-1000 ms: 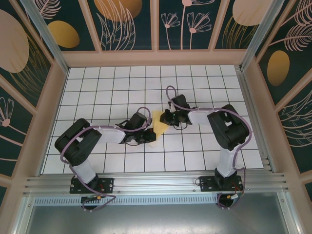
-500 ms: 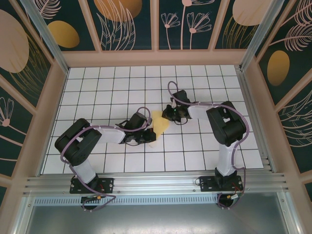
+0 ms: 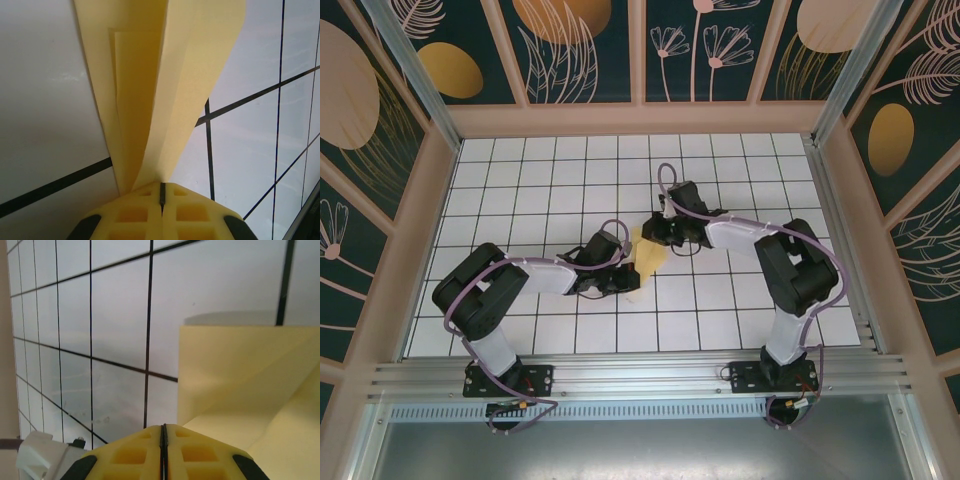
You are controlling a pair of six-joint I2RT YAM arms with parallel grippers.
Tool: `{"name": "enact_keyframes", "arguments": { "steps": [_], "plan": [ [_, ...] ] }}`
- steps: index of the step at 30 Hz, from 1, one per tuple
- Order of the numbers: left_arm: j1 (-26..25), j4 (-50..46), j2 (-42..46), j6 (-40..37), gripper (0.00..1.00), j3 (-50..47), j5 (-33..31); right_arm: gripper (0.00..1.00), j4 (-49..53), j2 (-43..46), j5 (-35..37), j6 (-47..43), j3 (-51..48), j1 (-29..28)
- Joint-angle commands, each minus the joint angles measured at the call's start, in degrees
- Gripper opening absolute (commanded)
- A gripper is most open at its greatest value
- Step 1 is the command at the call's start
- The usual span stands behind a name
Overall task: Fold a paper plane with a square sheet of paper (pick it up from the middle)
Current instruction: Fourth fold the wing at the center of the table.
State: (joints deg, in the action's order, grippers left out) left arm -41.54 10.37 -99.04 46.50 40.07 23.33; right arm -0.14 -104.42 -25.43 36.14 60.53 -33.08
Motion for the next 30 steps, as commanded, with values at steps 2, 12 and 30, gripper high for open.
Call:
{"name": "enact_keyframes", "arguments": {
  "steps": [2,12,30],
  "plan": [
    [0.02,-14.94,-4.31,-1.45,0.04,-3.95,-4.97,0.12,-2.59,-3.40,-1.55,0.40,-1.39,-0.28],
    [-0.02,-15.12,-4.05,-1.84,0.03,-4.98,-4.70,0.12,-0.47,-10.67,1.03,-0.63,3.30,4.08],
    [0.01,-15.21,-1.92,-1.81,0.07,-4.95,-4.38,0.12,2.61,-15.20,2.25,-0.19,8.17,8.78]
  ]
}}
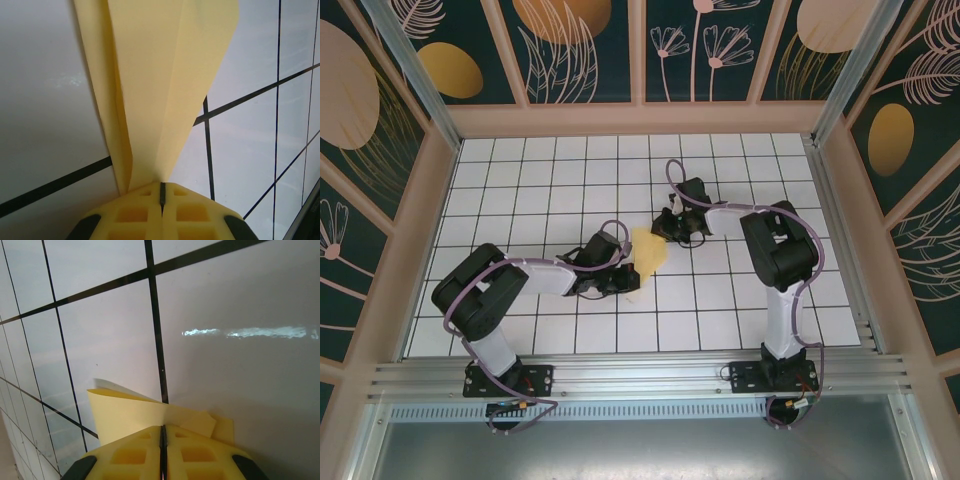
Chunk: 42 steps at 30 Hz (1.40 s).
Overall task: Fold a paper plane with a square sheet of paper (pick it up from the middle)
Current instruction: Fourth fold the wing at the center of the table, then turn over the paper at the center of the table.
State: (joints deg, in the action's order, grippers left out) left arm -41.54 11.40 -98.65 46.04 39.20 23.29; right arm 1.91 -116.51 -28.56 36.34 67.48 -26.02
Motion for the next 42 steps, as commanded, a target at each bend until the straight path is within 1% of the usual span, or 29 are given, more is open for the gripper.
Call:
{"name": "enact_keyframes", "arguments": {
  "steps": [1,3,6,9,12,14,16,19,24,27,29,33,36,38,40,42],
  "plan": [
    [-0.03,-16.36,-1.30,-1.44,0.09,-3.44,-3.84,0.12,0.73,-3.11,5.31,-0.47,1.37,1.74],
    [0.00,-16.64,1.95,-1.24,0.14,-1.78,-3.10,0.12,0.46,-2.96,4.25,-0.89,1.33,1.61],
    [-0.03,-17.94,7.89,-1.49,0.30,2.86,-2.56,0.12,1.17,-2.95,3.18,-2.57,1.69,0.99],
    [0.43,-19.15,12.92,-1.65,0.43,7.90,-4.34,0.12,2.01,-2.85,2.51,-4.22,2.19,0.12],
    [2.80,-20.10,14.20,-2.94,0.46,11.30,-5.29,0.12,2.21,-2.39,2.56,-4.63,2.29,-0.35],
    [4.69,-18.94,12.78,-3.24,0.45,12.05,-4.83,0.12,2.09,-2.07,2.24,-4.61,2.47,-0.46],
    [5.53,-18.35,9.78,-3.84,0.39,13.61,-3.81,0.12,2.51,-1.67,2.19,-4.78,3.16,-0.58],
    [5.59,-15.56,6.05,-4.51,0.33,15.28,0.30,0.13,3.09,-0.57,1.70,-5.04,4.34,-0.61],
    [5.54,-11.40,2.25,-4.20,0.27,16.19,2.80,0.16,4.23,2.85,2.01,-5.40,5.48,-0.73],
    [5.66,-11.20,-1.19,-4.75,0.23,16.17,1.28,0.18,4.80,5.09,2.96,-5.18,5.31,-0.71],
    [5.72,-11.25,-3.31,-5.45,0.21,18.09,0.80,0.19,5.52,6.88,3.95,-5.14,4.75,-0.70],
    [5.72,-11.46,-6.18,-6.12,0.19,18.74,0.77,0.21,6.80,11.07,6.76,-4.87,2.18,-0.76],
    [5.76,-11.98,-7.05,-6.47,0.18,18.56,-0.50,0.25,6.15,15.49,8.88,-3.47,-2.15,-0.74],
    [5.75,-12.07,-7.26,-6.73,0.18,18.26,-0.90,0.27,4.84,18.05,9.22,-2.10,-5.65,-0.76],
    [5.70,-11.62,-7.34,-6.90,0.18,17.72,-0.64,0.33,3.72,20.02,8.85,-0.80,-9.09,-0.96],
    [5.75,-10.91,-7.45,-7.10,0.18,17.29,0.33,0.34,3.53,21.22,9.08,0.38,-11.69,-1.42]
  ]
}}
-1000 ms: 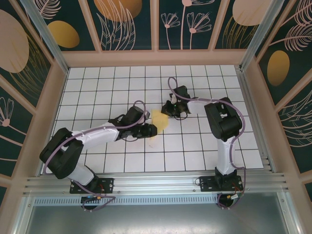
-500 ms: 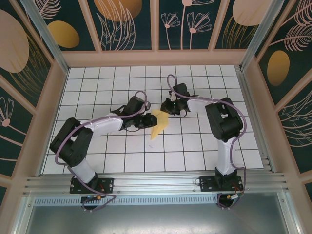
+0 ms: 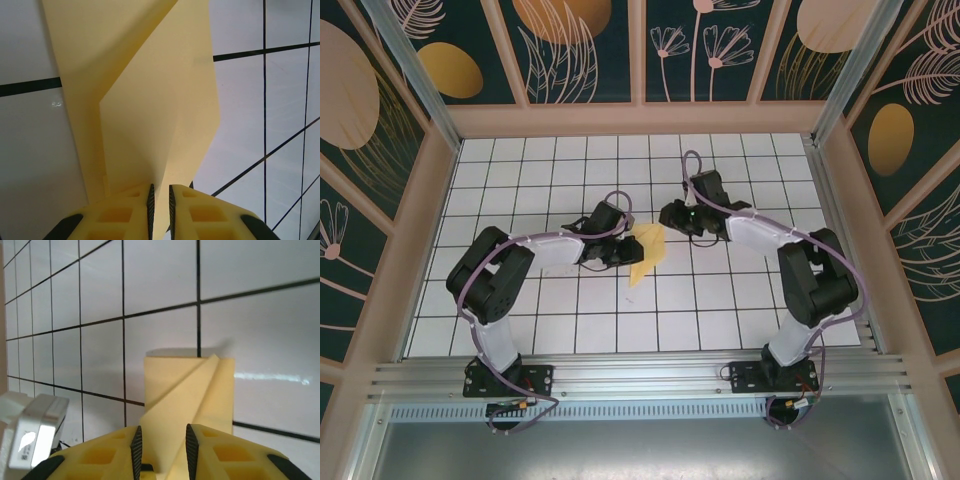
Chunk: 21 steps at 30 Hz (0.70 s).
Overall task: Fold a paper plane with a square sheet of paper (pick it up from the middle)
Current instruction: Turn over the paper at the center of the table.
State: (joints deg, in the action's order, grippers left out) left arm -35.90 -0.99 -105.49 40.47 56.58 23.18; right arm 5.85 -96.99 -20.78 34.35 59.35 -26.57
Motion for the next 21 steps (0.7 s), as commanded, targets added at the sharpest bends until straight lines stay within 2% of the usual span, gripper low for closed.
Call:
{"name": "enact_keyframes", "arguments": {
  "steps": [1,10,14,21],
  "plan": [
    [0.12,2.20,-0.81,-1.53,0.18,-0.49,1.16,0.34,-0.68,2.15,1.44,3.13,-4.87,-1.22],
    [0.13,2.31,-1.80,-1.88,0.14,-2.39,1.95,0.38,-6.27,1.39,0.09,8.27,-11.21,-3.40],
    [0.06,1.56,-1.91,-1.97,0.14,-2.92,0.62,0.38,-6.97,0.01,-0.05,8.98,-11.15,-3.57],
    [0.13,3.19,-2.39,-1.80,0.14,-3.41,2.99,0.38,-8.11,-2.45,-0.87,10.10,-10.41,-3.54]
  ]
}}
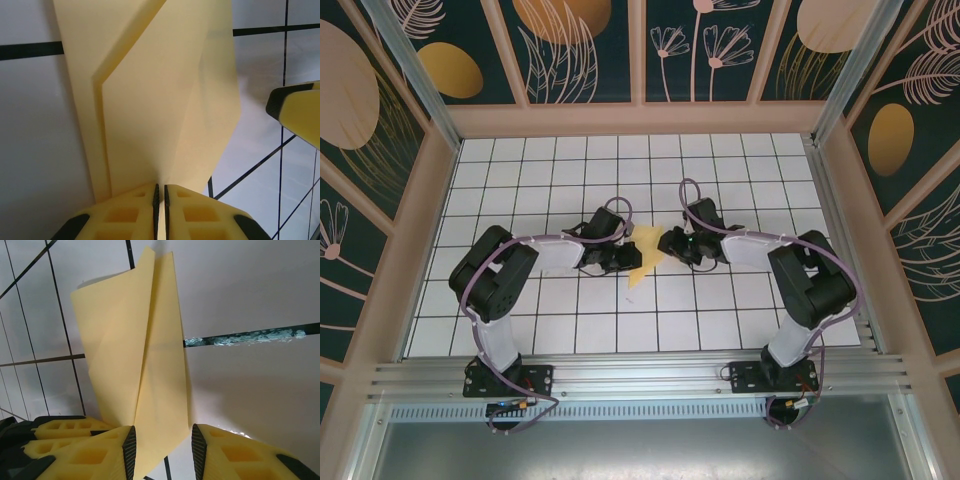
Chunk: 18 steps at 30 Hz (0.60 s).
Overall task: Fold a paper plane with a square sheet of paper (pick it up from the middle)
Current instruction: Turn over the paper at the center of the table.
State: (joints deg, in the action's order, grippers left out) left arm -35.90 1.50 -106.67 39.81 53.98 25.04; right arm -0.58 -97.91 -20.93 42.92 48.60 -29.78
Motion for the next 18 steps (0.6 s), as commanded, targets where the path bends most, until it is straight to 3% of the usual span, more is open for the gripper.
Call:
{"name": "enact_keyframes", "arguments": {
  "steps": [1,18],
  "plan": [
    [0.06,0.70,-1.26,-1.13,0.14,-0.78,1.19,0.38,-1.84,-1.71,-0.69,1.77,0.26,-0.37],
    [0.10,1.14,-1.05,-1.05,0.14,-0.99,2.12,0.38,-6.49,-4.38,-3.46,3.74,-0.19,-0.98]
  ]
}}
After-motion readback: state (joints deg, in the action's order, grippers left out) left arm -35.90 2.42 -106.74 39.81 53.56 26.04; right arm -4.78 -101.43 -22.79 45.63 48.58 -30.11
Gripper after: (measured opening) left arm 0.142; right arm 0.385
